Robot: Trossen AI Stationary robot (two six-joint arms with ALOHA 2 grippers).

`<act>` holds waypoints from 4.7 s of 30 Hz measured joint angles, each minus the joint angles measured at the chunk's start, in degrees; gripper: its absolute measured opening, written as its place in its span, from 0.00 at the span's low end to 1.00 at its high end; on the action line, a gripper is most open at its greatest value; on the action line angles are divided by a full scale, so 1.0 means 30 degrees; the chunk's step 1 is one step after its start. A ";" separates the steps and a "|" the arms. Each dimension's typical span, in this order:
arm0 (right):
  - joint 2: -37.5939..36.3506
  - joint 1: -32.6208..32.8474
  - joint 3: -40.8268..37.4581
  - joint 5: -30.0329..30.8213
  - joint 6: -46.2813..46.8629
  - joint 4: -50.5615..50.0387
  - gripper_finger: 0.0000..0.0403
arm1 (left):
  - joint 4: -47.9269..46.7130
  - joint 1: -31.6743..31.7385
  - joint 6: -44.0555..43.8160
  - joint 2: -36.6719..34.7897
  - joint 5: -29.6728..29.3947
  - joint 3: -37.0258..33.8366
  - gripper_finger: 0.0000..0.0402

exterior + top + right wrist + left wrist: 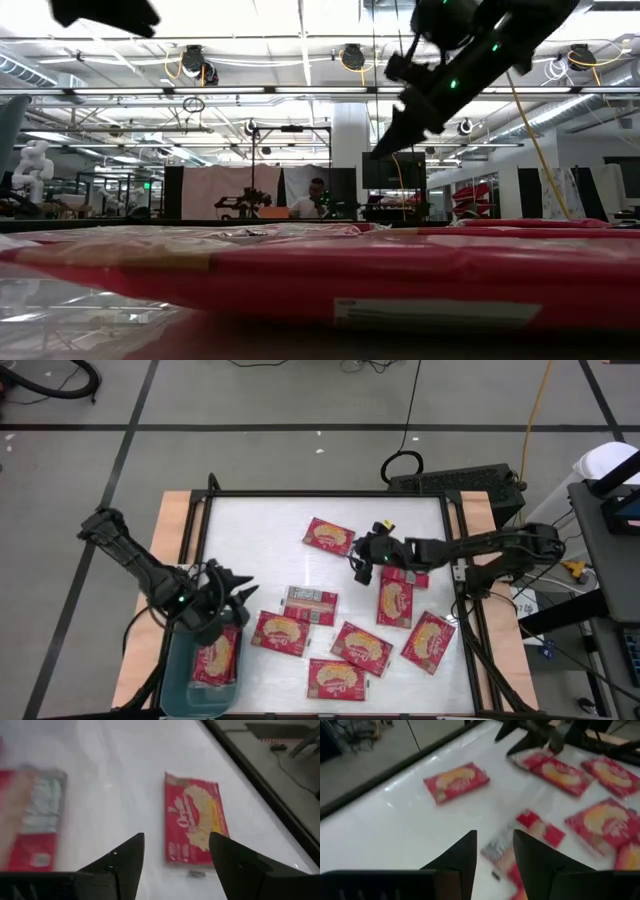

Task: Sort popcorn bags into baskets
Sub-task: Put the red popcorn bag into the blue bin

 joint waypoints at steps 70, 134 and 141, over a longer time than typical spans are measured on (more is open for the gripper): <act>0.3954 0.5807 -0.0015 -0.3485 0.6342 0.4113 0.00 | 2.2974 0.8738 2.8787 1.6098 0.5048 0.0058 0.26; 0.1811 0.5870 -0.4983 -0.4420 0.9502 2.2838 0.04 | 2.3961 0.2452 4.3353 0.9937 -0.2461 0.0007 0.52; 0.1097 0.5751 -0.4983 -0.4483 0.8061 2.0886 0.03 | 2.3260 0.2104 3.9179 0.8359 -0.3056 -0.0020 0.63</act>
